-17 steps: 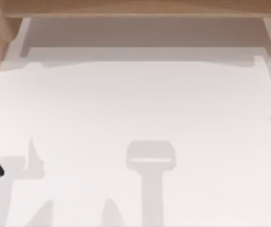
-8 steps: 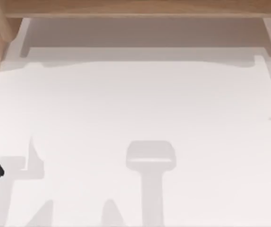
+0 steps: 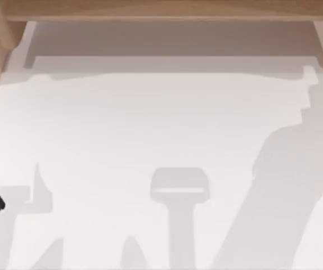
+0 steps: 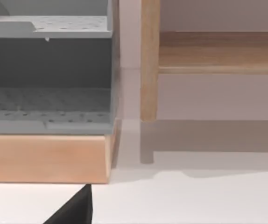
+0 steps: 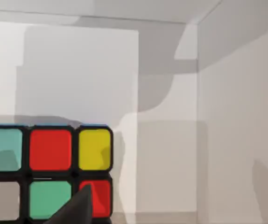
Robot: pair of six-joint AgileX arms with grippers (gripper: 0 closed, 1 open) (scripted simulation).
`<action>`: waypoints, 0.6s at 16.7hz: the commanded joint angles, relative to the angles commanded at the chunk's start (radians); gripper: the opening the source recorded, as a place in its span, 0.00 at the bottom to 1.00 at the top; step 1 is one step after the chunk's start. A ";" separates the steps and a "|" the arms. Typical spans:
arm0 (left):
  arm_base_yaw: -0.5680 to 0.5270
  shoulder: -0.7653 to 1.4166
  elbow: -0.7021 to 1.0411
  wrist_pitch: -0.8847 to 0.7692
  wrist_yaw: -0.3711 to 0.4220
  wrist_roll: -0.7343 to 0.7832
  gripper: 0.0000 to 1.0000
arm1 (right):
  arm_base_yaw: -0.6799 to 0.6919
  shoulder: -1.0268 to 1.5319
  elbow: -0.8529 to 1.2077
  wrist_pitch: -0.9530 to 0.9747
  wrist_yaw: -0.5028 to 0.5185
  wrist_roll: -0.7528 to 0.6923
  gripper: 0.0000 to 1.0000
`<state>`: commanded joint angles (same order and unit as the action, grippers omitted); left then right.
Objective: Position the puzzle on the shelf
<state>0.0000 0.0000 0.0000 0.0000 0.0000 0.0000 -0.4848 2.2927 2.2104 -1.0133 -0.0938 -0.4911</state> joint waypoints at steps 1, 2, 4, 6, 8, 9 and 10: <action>0.000 0.000 0.000 0.000 0.000 0.000 1.00 | 0.025 0.021 0.040 -0.078 0.006 0.026 1.00; 0.000 0.000 0.000 0.000 0.000 0.000 1.00 | 0.045 0.042 0.074 -0.145 0.011 0.048 1.00; 0.000 0.000 0.000 0.000 0.000 0.000 1.00 | 0.073 0.081 0.124 -0.248 0.018 0.083 1.00; 0.000 0.000 0.000 0.000 0.000 0.000 1.00 | 0.088 0.111 0.152 -0.311 0.022 0.104 1.00; 0.000 0.000 0.000 0.000 0.000 0.000 1.00 | 0.091 0.120 0.158 -0.328 0.023 0.110 1.00; 0.000 0.000 0.000 0.000 0.000 0.000 1.00 | 0.091 0.120 0.158 -0.328 0.023 0.110 1.00; 0.000 0.000 0.000 0.000 0.000 0.000 1.00 | 0.091 0.120 0.158 -0.328 0.023 0.110 1.00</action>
<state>0.0000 0.0000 0.0000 0.0000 0.0000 0.0000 -0.3941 2.4129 2.3685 -1.3412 -0.0704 -0.3815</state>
